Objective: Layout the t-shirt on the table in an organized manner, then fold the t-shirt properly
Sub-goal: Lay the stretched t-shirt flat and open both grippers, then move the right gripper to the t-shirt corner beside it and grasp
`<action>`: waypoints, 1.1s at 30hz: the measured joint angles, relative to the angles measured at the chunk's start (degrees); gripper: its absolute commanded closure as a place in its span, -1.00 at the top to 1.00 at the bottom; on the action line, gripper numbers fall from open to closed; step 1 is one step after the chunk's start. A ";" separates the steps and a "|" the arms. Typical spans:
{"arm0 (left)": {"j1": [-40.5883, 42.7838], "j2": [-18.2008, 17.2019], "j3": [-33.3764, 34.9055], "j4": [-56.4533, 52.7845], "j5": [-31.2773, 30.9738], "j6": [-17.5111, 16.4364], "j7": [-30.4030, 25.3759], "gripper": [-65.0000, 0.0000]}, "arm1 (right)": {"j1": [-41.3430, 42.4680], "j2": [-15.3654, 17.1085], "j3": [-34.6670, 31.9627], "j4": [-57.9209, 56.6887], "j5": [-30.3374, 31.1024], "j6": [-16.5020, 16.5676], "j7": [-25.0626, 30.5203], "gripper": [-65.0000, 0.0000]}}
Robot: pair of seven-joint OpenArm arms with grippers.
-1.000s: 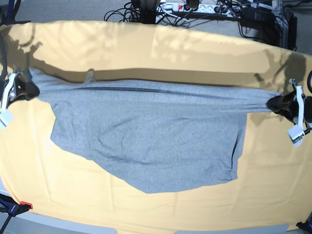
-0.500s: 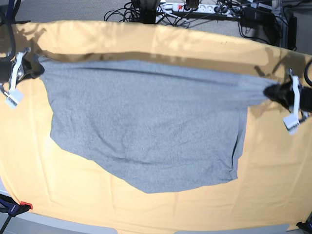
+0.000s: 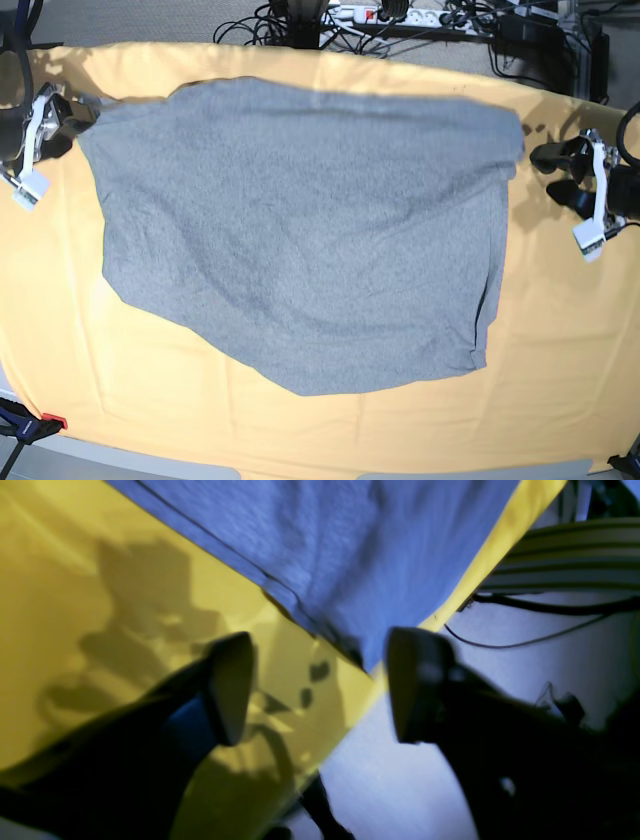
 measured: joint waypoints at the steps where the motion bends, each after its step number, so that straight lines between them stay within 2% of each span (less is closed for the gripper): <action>1: -1.44 0.00 0.00 0.00 0.00 -0.04 0.00 0.36 | 1.49 0.04 0.11 0.00 0.59 0.00 0.15 0.35; 6: -9.07 -0.70 -0.07 -0.09 0.02 0.83 -0.70 0.36 | 7.37 0.31 4.02 0.00 2.40 0.00 0.76 0.34; 8: -11.63 -0.66 -0.11 -0.15 1.95 3.15 -5.51 0.36 | 9.40 -0.02 4.13 0.00 1.42 0.00 3.56 0.34; 10: -13.46 -0.39 -0.11 -0.83 6.71 3.78 -9.68 0.36 | 11.69 -1.11 4.13 -0.02 0.22 0.02 7.08 0.34; 13: -14.69 0.52 -0.11 -2.84 12.72 6.47 -12.15 0.36 | 14.05 -3.87 4.11 0.00 -5.49 0.11 13.90 0.34; 16: -14.69 1.86 -0.09 -5.95 14.03 7.65 -12.50 0.36 | 15.93 -6.47 4.11 -0.17 -13.73 0.07 20.31 0.34; 19: -14.71 3.06 -0.11 -10.10 13.94 7.65 -12.83 0.36 | 18.69 -9.29 4.15 -0.17 -19.76 -5.27 23.96 0.34; 22: -14.69 3.61 -0.09 -14.14 14.01 7.67 -12.48 0.36 | 20.68 -12.85 3.96 -1.60 -21.59 -6.99 24.30 0.34; 25: -14.71 4.52 -0.09 -16.57 13.75 7.65 -12.55 0.36 | 22.82 -16.46 2.71 -7.89 -22.12 -7.78 24.00 0.34; 29: -14.38 5.31 -0.09 -17.51 13.40 7.65 -12.50 0.36 | 29.49 -20.37 1.29 -21.88 -23.34 -8.85 24.33 0.34; 31: -14.47 5.03 -0.09 -17.51 13.38 7.67 -12.48 0.36 | 33.18 -21.51 1.29 -29.70 -22.60 -8.66 24.35 0.34; 33: -14.60 5.03 -0.11 -17.51 13.38 7.67 -12.57 0.36 | 36.85 -22.27 1.44 -37.16 -21.79 -6.51 24.24 0.34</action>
